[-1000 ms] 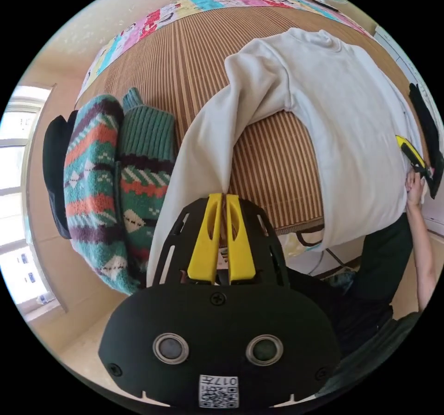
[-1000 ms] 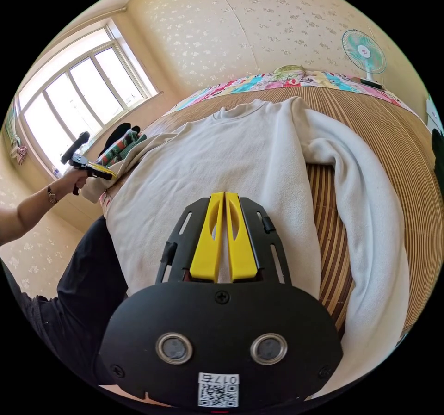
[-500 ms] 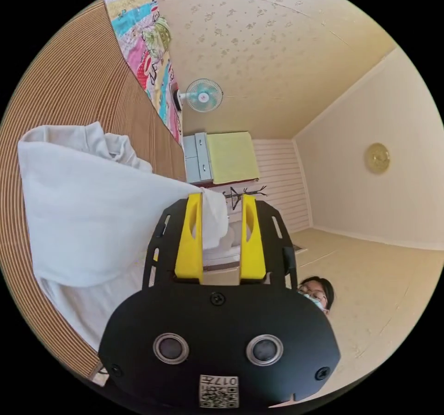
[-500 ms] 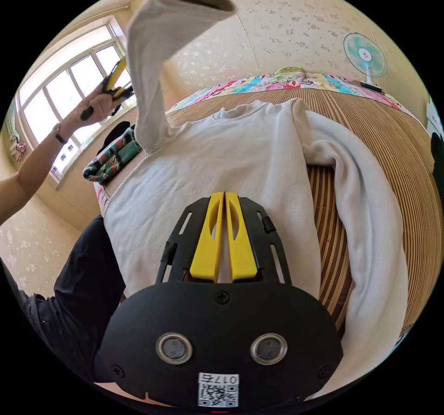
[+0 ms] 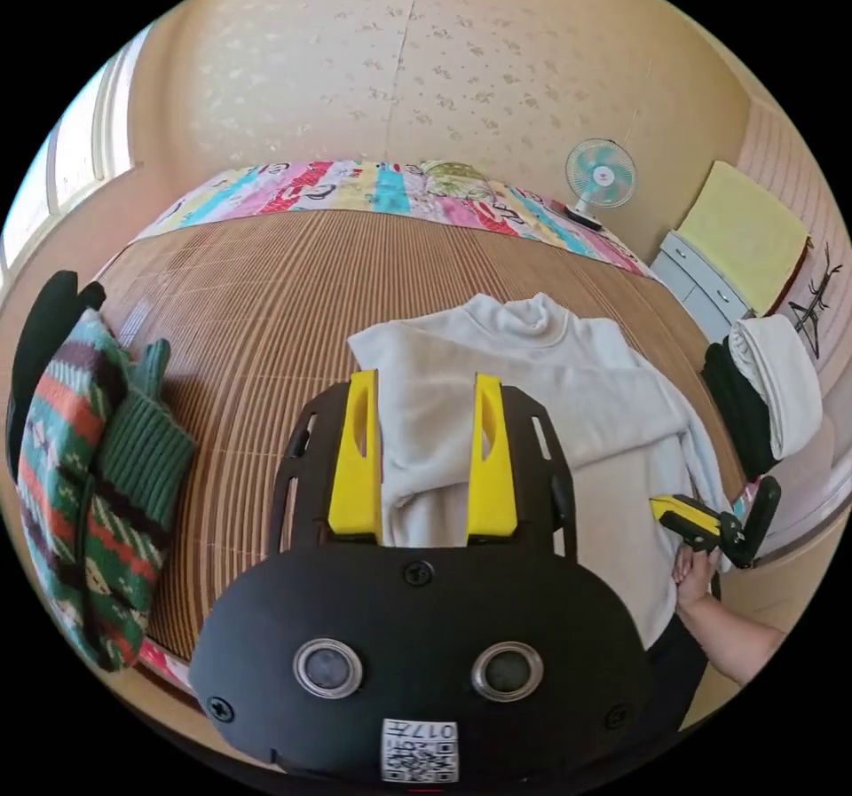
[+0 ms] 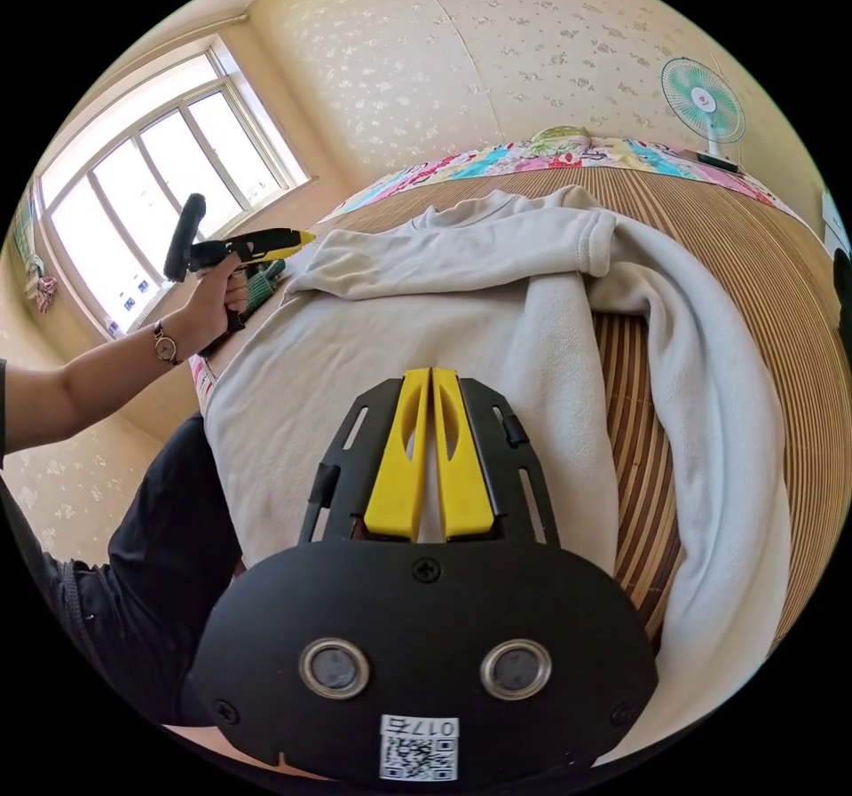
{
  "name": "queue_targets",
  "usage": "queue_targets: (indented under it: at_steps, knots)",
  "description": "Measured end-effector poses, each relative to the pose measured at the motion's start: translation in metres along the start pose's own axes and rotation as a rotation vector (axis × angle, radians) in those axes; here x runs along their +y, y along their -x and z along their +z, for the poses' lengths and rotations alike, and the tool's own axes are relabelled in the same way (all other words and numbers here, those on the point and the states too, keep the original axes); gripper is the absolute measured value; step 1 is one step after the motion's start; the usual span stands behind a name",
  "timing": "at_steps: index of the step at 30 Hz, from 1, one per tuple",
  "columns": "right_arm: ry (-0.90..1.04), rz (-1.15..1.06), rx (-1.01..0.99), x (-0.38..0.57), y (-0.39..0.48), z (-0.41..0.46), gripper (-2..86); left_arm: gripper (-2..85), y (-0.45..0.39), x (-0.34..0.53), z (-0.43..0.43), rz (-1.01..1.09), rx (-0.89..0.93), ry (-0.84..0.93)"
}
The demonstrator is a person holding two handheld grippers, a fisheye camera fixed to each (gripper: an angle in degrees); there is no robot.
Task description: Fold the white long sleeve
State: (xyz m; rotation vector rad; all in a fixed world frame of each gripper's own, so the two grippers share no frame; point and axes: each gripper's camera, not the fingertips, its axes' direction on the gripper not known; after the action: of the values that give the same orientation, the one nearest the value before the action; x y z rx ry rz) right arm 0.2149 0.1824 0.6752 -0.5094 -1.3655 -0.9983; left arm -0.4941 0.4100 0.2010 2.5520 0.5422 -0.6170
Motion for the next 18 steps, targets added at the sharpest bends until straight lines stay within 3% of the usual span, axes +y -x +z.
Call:
queue_targets:
  at_steps: [3, 6, 10, 14, 18]
  knots:
    - [0.0, 0.0, 0.002, -0.001, 0.001, 0.0, 0.4, 9.8, 0.011, -0.006, 0.057, 0.024, 0.077, 0.233]
    - [0.001, 0.001, 0.002, -0.002, 0.001, -0.001, 0.4, 4.6, 0.036, -0.005, 0.046, -0.004, 0.216, 0.109]
    - [0.002, 0.0, 0.001, -0.005, 0.001, -0.002, 0.5, 4.2, 0.131, 0.023, 0.048, -0.343, 0.531, -0.07]
    - [0.004, -0.003, -0.001, -0.007, 0.001, -0.003, 0.5, 5.8, 0.145, 0.034, 0.07, -0.32, 0.446, 0.061]
    - [0.003, -0.005, 0.001, -0.01, 0.0, -0.005, 0.5, 7.9, 0.122, 0.039, 0.038, -0.281, 0.294, 0.003]
